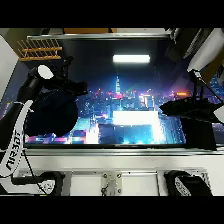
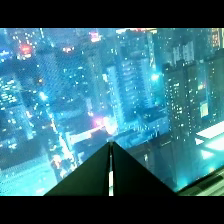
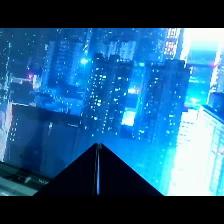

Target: Fold the clothes and pants, and hang the long-sleeved shirts on hangers.

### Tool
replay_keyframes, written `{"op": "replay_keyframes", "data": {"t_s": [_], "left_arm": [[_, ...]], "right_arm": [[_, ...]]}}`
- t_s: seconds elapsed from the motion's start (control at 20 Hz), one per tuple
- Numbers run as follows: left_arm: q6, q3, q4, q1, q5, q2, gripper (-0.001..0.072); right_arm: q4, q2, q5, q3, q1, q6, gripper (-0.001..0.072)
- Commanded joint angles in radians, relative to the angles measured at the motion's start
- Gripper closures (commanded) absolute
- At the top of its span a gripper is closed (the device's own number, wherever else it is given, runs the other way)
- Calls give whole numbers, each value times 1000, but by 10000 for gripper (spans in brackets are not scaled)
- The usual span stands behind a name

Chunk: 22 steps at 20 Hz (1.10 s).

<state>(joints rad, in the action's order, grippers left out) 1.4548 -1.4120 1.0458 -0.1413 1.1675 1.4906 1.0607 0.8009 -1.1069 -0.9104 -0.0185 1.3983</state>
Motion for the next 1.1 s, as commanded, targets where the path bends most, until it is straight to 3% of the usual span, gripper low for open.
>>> {"op": "replay_keyframes", "data": {"t_s": [0.0,0.25,0.3,0.35,0.4,0.65,1.05], "left_arm": [[0,0,0,0,0,0,700],[-1,0,1,0,0,0,700],[-22,-10,24,5,2,0,653],[-54,-50,98,26,32,0,31],[-50,-92,179,50,68,0,-8],[140,-161,698,195,262,-5,-8],[157,196,735,329,157,-10,-3]], "right_arm": [[0,0,0,-1,1,0,696],[0,0,0,-1,1,0,696],[0,0,0,-1,1,0,696],[0,0,0,-1,1,0,696],[0,0,0,-1,1,0,696],[0,0,0,-1,1,0,696],[0,0,0,-1,1,0,696]]}}
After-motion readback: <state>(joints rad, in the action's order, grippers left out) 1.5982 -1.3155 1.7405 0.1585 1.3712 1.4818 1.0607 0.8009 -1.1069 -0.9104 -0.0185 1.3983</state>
